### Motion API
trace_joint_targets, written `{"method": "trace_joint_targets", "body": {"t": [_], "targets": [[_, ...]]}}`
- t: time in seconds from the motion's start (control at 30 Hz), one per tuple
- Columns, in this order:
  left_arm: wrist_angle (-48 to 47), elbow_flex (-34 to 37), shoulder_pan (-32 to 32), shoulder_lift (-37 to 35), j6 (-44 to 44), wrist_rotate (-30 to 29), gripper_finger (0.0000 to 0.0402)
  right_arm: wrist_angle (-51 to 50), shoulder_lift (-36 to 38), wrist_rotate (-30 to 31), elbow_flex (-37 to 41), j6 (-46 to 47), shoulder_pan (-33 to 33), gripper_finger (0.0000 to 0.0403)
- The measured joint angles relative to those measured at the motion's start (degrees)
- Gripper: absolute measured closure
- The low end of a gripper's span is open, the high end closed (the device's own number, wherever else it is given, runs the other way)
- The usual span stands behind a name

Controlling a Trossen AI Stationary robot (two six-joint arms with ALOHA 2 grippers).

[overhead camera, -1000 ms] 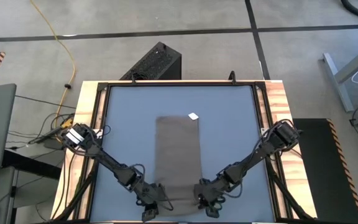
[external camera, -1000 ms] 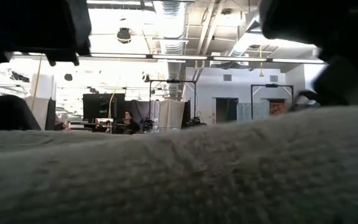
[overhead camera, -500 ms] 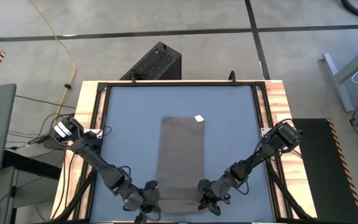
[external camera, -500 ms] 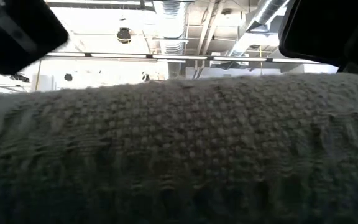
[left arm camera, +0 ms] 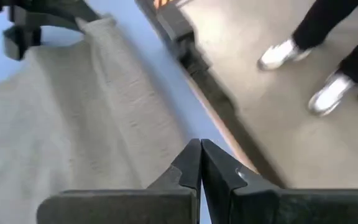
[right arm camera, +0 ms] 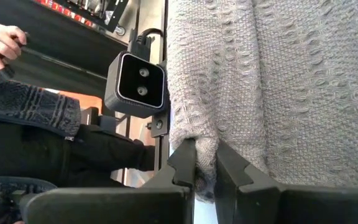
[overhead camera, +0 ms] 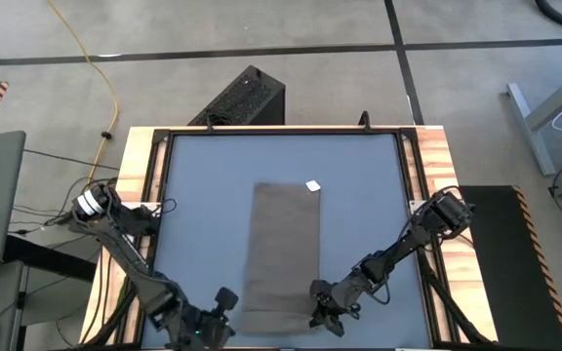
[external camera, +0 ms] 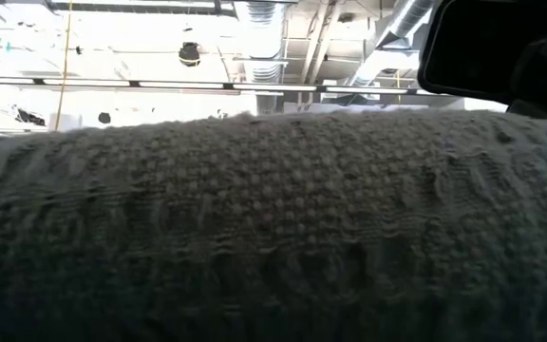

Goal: Roll towel
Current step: Roll the grey towel

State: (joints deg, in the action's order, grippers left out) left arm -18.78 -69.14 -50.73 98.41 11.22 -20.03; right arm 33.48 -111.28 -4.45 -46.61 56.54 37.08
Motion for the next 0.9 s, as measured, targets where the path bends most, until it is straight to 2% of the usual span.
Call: {"method": "trace_joint_targets", "body": {"t": [0.07,0.17,0.3,0.43,0.53,0.63,0.8,0.9], "targets": [[-2.58,0.03,1.00,0.11,-1.21,0.09,0.0394,0.32,0.00,0.06,0.00,0.27,0.00,0.0356],[-6.06,0.04,3.01,0.21,-0.70,4.74,0.0371,0.40,0.00,0.17,0.00,0.47,0.00,0.0356],[-6.11,0.04,4.73,0.68,-2.90,10.80,0.0318,0.43,0.00,0.39,0.00,0.62,0.00,0.0356],[-6.33,0.15,5.35,1.92,-6.89,12.27,0.0256,0.91,-0.02,0.56,-0.02,0.64,0.00,0.0355],[-5.69,0.59,5.47,4.15,-11.74,11.23,0.0219,1.64,-0.02,1.57,0.00,0.65,0.06,0.0355],[-3.30,0.64,4.95,7.80,-15.67,9.13,0.0201,1.92,-0.02,1.62,0.01,0.73,0.04,0.0355],[-2.03,-0.09,3.84,11.53,-16.20,-0.03,0.0203,2.02,-0.02,1.70,0.00,0.96,0.05,0.0354],[-2.30,-0.06,4.12,12.40,-14.02,-1.23,0.0226,2.10,-0.02,1.79,0.00,1.28,0.23,0.0354]]}}
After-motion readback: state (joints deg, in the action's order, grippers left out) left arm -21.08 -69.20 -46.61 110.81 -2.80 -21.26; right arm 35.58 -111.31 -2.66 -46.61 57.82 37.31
